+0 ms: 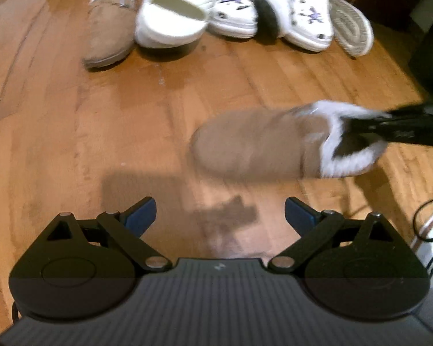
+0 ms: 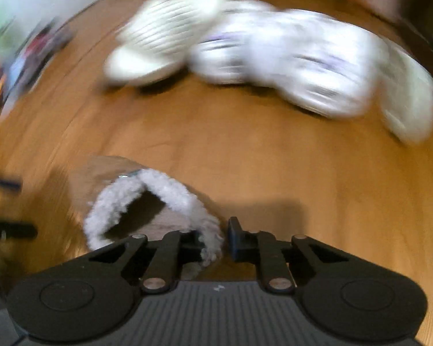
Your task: Organize scattered shoes
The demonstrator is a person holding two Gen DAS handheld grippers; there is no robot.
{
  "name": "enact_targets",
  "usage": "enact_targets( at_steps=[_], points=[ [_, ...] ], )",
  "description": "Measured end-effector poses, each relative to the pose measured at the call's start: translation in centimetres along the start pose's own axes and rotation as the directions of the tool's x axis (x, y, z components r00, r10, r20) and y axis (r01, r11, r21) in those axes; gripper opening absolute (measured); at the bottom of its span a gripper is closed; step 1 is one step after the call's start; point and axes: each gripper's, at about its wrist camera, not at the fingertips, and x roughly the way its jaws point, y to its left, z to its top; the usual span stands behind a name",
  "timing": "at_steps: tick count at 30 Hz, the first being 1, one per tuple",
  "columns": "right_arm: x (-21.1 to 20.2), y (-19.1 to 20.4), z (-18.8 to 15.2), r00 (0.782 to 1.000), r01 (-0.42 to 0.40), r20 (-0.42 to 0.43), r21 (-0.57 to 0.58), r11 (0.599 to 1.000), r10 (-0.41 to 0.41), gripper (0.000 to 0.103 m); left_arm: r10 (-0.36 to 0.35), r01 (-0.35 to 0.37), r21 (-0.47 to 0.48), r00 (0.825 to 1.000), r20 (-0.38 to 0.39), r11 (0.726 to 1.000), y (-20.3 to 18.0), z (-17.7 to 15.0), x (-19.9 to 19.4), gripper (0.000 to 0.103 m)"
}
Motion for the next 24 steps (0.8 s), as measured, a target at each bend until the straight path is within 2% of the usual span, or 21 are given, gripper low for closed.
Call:
enact_targets(
  at_steps=[1, 2, 3, 4, 6, 7, 8, 9, 10, 11, 12, 13, 14, 15, 16, 17, 18, 20, 21, 22, 24],
  points=[
    [-0.5, -1.0, -0.4, 1.000, 0.013, 0.012, 0.038, 0.999, -0.014, 0.015, -0.013, 0.012, 0.006, 1.000, 0.002, 1.000, -0.3, 0.0, 0.0, 0.097],
    [-1.5, -3.5, -1.6, 0.999, 0.034, 0.031, 0.150, 0.988, -0.039, 0.015, -0.024, 0.024, 0.011, 1.000, 0.003, 1.000, -0.5, 0.0, 0.0, 0.097],
    [-2.4, -6.1, -2.9, 0.998, 0.038, 0.031, 0.297, 0.954, -0.050, 0.015, -0.036, 0.036, 0.016, 0.999, 0.004, 0.999, -0.7, -0.1, 0.2, 0.097],
    [-3.1, -8.5, -4.3, 0.998, 0.038, 0.029, 0.427, 0.903, -0.056, 0.015, -0.048, 0.048, 0.020, 0.999, 0.005, 0.999, -0.9, -0.2, 0.3, 0.097],
    [-4.1, -11.7, -6.3, 0.999, 0.004, 0.024, 0.558, 0.830, -0.021, 0.015, -0.079, 0.079, 0.022, 0.997, 0.006, 0.997, -1.1, -0.2, 0.8, 0.097],
    [-4.0, -12.5, -6.8, 1.000, -0.007, 0.024, 0.591, 0.806, -0.009, 0.015, -0.094, 0.093, 0.016, 0.996, 0.012, 0.996, -1.2, -0.1, 1.1, 0.097],
    [-4.3, -13.7, -7.7, 1.000, -0.020, 0.031, 0.658, 0.753, -0.001, 0.015, -0.111, 0.111, 0.009, 0.994, 0.017, 0.994, -1.3, 0.1, 1.4, 0.097],
    [-4.5, -13.9, -8.1, 1.000, -0.021, 0.031, 0.670, 0.742, 0.001, 0.015, -0.118, 0.118, 0.006, 0.993, 0.019, 0.993, -1.5, 0.2, 1.6, 0.097],
    [-4.7, -14.0, -8.4, 1.000, -0.019, 0.030, 0.668, 0.744, -0.001, 0.015, -0.121, 0.121, 0.007, 0.992, 0.024, 0.993, -1.8, 0.4, 1.8, 0.097],
    [-4.7, -13.4, -8.3, 1.000, -0.002, 0.015, 0.642, 0.767, -0.011, 0.016, -0.120, 0.120, 0.012, 0.992, 0.029, 0.993, -2.1, 0.4, 1.9, 0.097],
    [-4.6, -12.7, -8.2, 1.000, 0.016, 0.002, 0.609, 0.793, -0.021, 0.022, -0.115, 0.114, 0.019, 0.993, 0.034, 0.993, -2.4, 0.4, 1.9, 0.097],
    [-4.5, -12.0, -7.8, 0.999, 0.033, -0.010, 0.540, 0.841, -0.033, 0.035, -0.107, 0.106, 0.028, 0.994, 0.037, 0.994, -2.8, 0.4, 2.0, 0.097],
    [-4.4, -11.1, -7.4, 0.999, 0.048, -0.015, 0.460, 0.887, -0.046, 0.044, -0.095, 0.094, 0.043, 0.995, 0.034, 0.995, -3.3, 0.3, 2.2, 0.097],
    [-4.6, -9.6, -7.0, 0.998, 0.054, 0.012, 0.344, 0.937, -0.062, 0.069, -0.088, 0.086, 0.057, 0.996, 0.027, 0.995, -3.8, 0.0, 2.3, 0.097],
    [-5.1, -8.7, -6.8, 0.997, 0.058, 0.036, 0.281, 0.958, -0.071, 0.086, -0.086, 0.085, 0.065, 0.996, 0.017, 0.994, -4.0, -0.1, 2.3, 0.097],
    [-5.1, -7.5, -6.6, 0.993, 0.074, 0.078, 0.185, 0.980, -0.090, 0.089, -0.086, 0.085, 0.072, 0.996, 0.006, 0.994, -4.3, -0.3, 2.3, 0.097],
    [-5.1, -6.4, -6.4, 0.988, 0.093, 0.116, 0.093, 0.991, -0.103, 0.089, -0.087, 0.087, 0.078, 0.996, -0.006, 0.993, -4.5, -0.4, 2.4, 0.097],
    [-3.9, -5.8, -6.0, 0.986, 0.120, 0.118, 0.003, 0.993, -0.119, 0.088, -0.067, 0.069, 0.093, 0.997, -0.022, 0.993, -5.6, -0.2, 2.8, 0.097],
    [-2.9, -5.7, -5.8, 0.987, 0.131, 0.097, -0.029, 0.991, -0.128, 0.080, -0.055, 0.057, 0.101, 0.998, -0.024, 0.993, -6.2, 0.2, 3.1, 0.097],
    [-1.9, -5.8, -5.6, 0.989, 0.131, 0.069, -0.041, 0.991, -0.128, 0.055, -0.045, 0.047, 0.110, 0.999, -0.026, 0.993, -6.8, 0.5, 3.3, 0.097],
    [-0.2, -6.4, -5.4, 0.989, 0.149, 0.032, -0.038, 0.988, -0.148, 0.028, -0.037, 0.043, 0.140, 0.998, -0.042, 0.989, -8.8, 1.3, 4.1, 0.097]
  ],
)
